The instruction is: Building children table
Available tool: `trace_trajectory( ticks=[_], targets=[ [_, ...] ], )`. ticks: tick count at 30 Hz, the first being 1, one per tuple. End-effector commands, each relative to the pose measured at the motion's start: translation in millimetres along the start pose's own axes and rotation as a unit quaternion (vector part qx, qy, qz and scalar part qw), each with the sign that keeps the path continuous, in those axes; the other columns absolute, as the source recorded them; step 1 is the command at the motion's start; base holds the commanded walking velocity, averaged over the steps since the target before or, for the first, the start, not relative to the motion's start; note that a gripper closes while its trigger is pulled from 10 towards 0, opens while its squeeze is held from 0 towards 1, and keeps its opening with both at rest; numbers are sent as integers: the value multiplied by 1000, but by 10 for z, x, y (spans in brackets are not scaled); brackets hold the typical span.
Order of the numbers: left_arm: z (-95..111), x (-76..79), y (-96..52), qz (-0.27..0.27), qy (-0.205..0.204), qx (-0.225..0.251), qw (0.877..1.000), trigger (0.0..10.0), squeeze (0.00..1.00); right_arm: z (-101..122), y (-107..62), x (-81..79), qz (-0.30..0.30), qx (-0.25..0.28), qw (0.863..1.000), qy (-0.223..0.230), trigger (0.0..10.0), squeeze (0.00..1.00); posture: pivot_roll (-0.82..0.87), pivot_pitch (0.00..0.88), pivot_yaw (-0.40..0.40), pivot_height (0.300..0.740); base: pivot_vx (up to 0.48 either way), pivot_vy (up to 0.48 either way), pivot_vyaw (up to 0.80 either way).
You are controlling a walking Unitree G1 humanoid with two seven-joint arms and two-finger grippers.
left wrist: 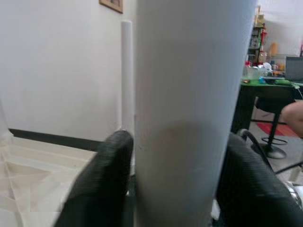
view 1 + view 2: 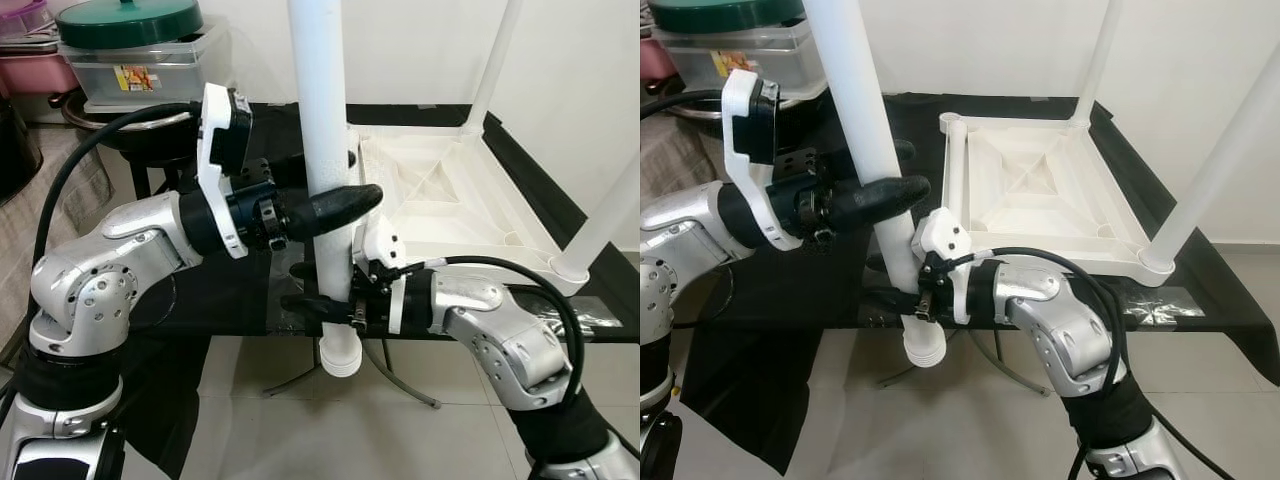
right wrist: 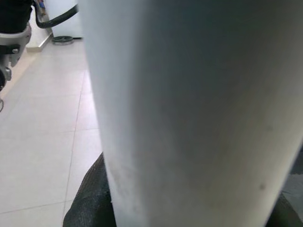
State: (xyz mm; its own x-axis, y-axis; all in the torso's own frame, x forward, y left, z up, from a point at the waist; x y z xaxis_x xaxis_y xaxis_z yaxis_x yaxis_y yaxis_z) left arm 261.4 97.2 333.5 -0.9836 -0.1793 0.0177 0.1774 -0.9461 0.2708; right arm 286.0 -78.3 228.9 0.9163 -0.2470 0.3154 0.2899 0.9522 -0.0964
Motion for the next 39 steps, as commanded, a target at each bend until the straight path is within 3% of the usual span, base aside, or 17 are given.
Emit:
trace_trajectory(
  ticks=[1,13,14,19,22,23,32,39],
  targets=[
    [-30,17,8,-9,-6,-18,1000,0,0,-5,16,-13,-1,0,1000,-3,10000,0,79,91,-21,740,0,0,0],
    [-32,-79,27,0,-4,-38,999,0,0,-35,75,-23,-4,-2,1000,-9,10000,0,84,90,-22,740,0,0,0],
    [-6,-86,48,-3,-3,-35,999,0,0,-59,99,-2,-13,-1,1000,2,10000,1000,83,88,-20,740,0,0,0],
    [29,-74,112,-16,-1,-31,999,0,0,-116,159,57,-45,-6,999,2,10000,1000,86,85,-20,740,0,0,0],
    [45,-39,166,-33,0,-29,999,0,0,-140,191,-47,-4,-9,1000,-4,10000,961,86,85,-20,740,0,0,0],
    [46,-24,185,-40,-1,-29,999,0,0,-137,206,-84,11,-5,1000,-2,10000,0,89,81,-20,740,0,0,0],
    [25,1,267,-59,-2,-32,998,0,0,-176,358,-165,46,-3,999,0,10000,0,92,70,-22,740,0,0,0],
    [72,-32,257,-46,5,-20,999,0,0,-120,447,-109,8,36,999,32,10000,0,92,73,-21,740,0,0,0]
  ],
)
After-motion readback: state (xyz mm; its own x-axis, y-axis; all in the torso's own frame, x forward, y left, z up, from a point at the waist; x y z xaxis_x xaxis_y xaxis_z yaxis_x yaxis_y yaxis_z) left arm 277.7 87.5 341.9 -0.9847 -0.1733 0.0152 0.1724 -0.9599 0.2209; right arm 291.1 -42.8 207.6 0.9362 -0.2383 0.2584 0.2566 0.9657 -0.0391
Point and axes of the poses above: a point about 5 cm out from each wrist's last joint towards the gripper, its own y axis pointing out of the wrist towards the gripper, its own z axis along the axis of the wrist's last joint, x = y × z, the point moved 1 cm from there along y, pointing out of the wrist towards the gripper, and after that the axes turned 9 degrees about -y, right-handed, at the moved point
